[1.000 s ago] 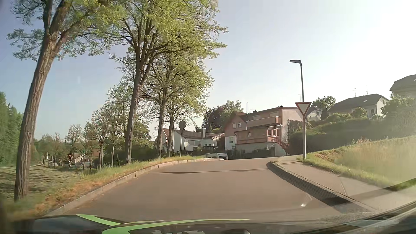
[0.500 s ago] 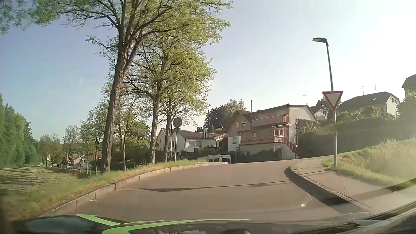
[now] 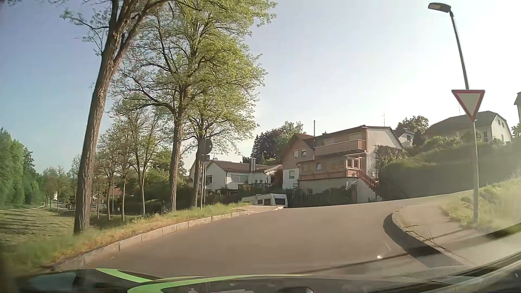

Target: Follow the waypoints while adhering to traffic rules and regulations

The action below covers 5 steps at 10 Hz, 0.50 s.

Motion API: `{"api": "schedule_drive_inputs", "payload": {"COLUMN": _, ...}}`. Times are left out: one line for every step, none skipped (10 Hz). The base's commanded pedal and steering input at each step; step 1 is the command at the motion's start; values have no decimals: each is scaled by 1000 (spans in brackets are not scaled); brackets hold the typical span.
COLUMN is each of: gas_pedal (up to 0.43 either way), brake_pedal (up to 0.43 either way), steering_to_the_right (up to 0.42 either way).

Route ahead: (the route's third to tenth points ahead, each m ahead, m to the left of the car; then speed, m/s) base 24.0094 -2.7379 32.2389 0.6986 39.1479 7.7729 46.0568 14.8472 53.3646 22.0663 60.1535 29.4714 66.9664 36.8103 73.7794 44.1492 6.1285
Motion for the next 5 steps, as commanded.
{"api": "schedule_drive_inputs", "payload": {"gas_pedal": 28, "brake_pedal": 0, "steering_to_the_right": 41}}
{"api": "schedule_drive_inputs", "payload": {"gas_pedal": 28, "brake_pedal": 0, "steering_to_the_right": 49}}
{"api": "schedule_drive_inputs", "payload": {"gas_pedal": 28, "brake_pedal": 0, "steering_to_the_right": 61}}
{"api": "schedule_drive_inputs", "payload": {"gas_pedal": 28, "brake_pedal": 0, "steering_to_the_right": 74}}
{"api": "schedule_drive_inputs", "payload": {"gas_pedal": 28, "brake_pedal": 0, "steering_to_the_right": 85}}
